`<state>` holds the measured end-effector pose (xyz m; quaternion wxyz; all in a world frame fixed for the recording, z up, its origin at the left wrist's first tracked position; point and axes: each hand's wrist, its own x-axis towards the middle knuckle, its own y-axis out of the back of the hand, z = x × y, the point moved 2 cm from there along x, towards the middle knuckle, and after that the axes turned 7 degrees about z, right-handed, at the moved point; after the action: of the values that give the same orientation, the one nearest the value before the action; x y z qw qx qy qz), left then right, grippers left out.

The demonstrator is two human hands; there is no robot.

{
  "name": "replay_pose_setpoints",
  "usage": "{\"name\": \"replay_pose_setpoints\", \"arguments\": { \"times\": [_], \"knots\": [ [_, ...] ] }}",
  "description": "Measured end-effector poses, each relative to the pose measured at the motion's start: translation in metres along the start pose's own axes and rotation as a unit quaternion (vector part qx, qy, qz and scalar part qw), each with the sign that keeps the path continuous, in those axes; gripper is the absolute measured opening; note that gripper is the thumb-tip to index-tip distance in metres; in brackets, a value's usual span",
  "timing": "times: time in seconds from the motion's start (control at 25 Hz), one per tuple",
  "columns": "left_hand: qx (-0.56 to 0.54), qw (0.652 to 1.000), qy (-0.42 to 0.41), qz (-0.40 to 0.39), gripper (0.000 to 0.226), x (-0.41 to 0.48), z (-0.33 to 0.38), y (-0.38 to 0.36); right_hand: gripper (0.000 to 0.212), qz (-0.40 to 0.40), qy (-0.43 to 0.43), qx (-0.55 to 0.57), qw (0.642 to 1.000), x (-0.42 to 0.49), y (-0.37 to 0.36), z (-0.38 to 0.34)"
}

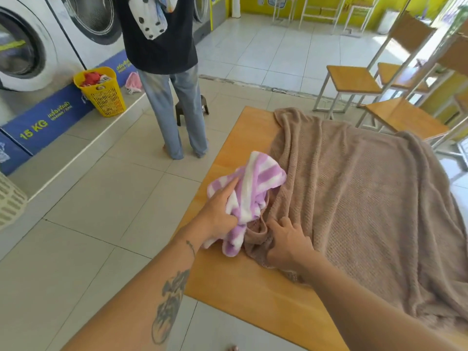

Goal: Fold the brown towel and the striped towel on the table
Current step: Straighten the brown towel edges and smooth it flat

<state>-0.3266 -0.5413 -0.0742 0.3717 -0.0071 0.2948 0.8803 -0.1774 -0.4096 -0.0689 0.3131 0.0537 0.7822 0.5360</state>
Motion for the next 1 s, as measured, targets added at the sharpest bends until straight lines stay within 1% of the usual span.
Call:
{"name": "replay_pose_setpoints", "arguments": {
  "times": [0.08,0.12,0.16,0.2,0.28,0.32,0.4,0.48,0.52,0.56,0.64,0.68,0.72,0.76,0.84,0.92,1.0],
  "knots": [
    [0.007,0.996,0.05,-0.079,0.107,0.01,0.003,-0.005,0.077,0.01,-0.024,0.058,0.998,-0.001,0.004,0.008],
    [0.011,0.993,0.081,-0.09,0.106,0.013,0.002,-0.007,0.076,0.014,-0.029,0.091,0.995,-0.001,0.005,0.011],
    [0.021,0.991,0.099,-0.086,0.103,0.015,0.001,-0.007,0.074,0.019,-0.03,0.118,0.992,0.0,0.005,0.013],
    [0.056,0.99,0.108,-0.077,0.099,0.016,0.0,-0.007,0.073,0.023,-0.03,0.136,0.99,0.002,0.006,0.016],
    [0.158,0.977,0.126,-0.07,0.092,0.015,-0.002,-0.005,0.072,0.019,-0.031,0.141,0.989,0.003,0.006,0.021],
    [0.192,0.969,0.14,-0.073,0.091,0.013,-0.002,-0.003,0.074,0.02,-0.028,0.139,0.99,0.003,0.005,0.022],
    [0.215,0.96,0.16,-0.076,0.09,0.009,0.001,0.0,0.079,0.026,-0.017,0.142,0.989,0.0,0.005,0.023],
    [0.222,0.958,0.172,-0.067,0.088,0.004,0.011,0.003,0.072,0.048,-0.005,0.167,0.985,-0.006,0.008,0.025],
    [0.231,0.958,0.167,-0.04,0.084,0.002,0.019,0.005,0.066,0.066,-0.001,0.182,0.981,-0.009,0.011,0.028],
    [0.243,0.959,0.147,0.007,0.076,0.0,0.029,0.008,0.059,0.09,0.004,0.196,0.977,-0.015,0.014,0.033],
    [0.261,0.956,0.065,0.12,0.053,-0.007,0.049,0.007,0.049,0.133,0.006,0.216,0.967,-0.031,0.021,0.049],
    [0.253,0.955,0.011,0.157,0.045,-0.01,0.06,0.002,0.046,0.148,0.001,0.22,0.964,-0.042,0.023,0.063],
    [0.231,0.956,-0.041,0.174,0.04,-0.014,0.071,-0.007,0.043,0.158,-0.009,0.22,0.963,-0.054,0.025,0.078],
    [0.203,0.96,-0.088,0.173,0.037,-0.018,0.081,-0.02,0.042,0.165,-0.024,0.218,0.962,-0.068,0.027,0.095],
    [0.165,0.964,-0.163,0.129,0.033,-0.028,0.102,-0.055,0.042,0.178,-0.056,0.211,0.96,-0.095,0.028,0.134],
    [0.156,0.962,-0.215,0.063,0.033,-0.045,0.121,-0.105,0.039,0.197,-0.087,0.201,0.956,-0.127,0.03,0.178],
    [0.167,0.955,-0.245,0.002,0.033,-0.063,0.137,-0.158,0.036,0.213,-0.115,0.187,0.952,-0.158,0.031,0.22]
  ]
}}
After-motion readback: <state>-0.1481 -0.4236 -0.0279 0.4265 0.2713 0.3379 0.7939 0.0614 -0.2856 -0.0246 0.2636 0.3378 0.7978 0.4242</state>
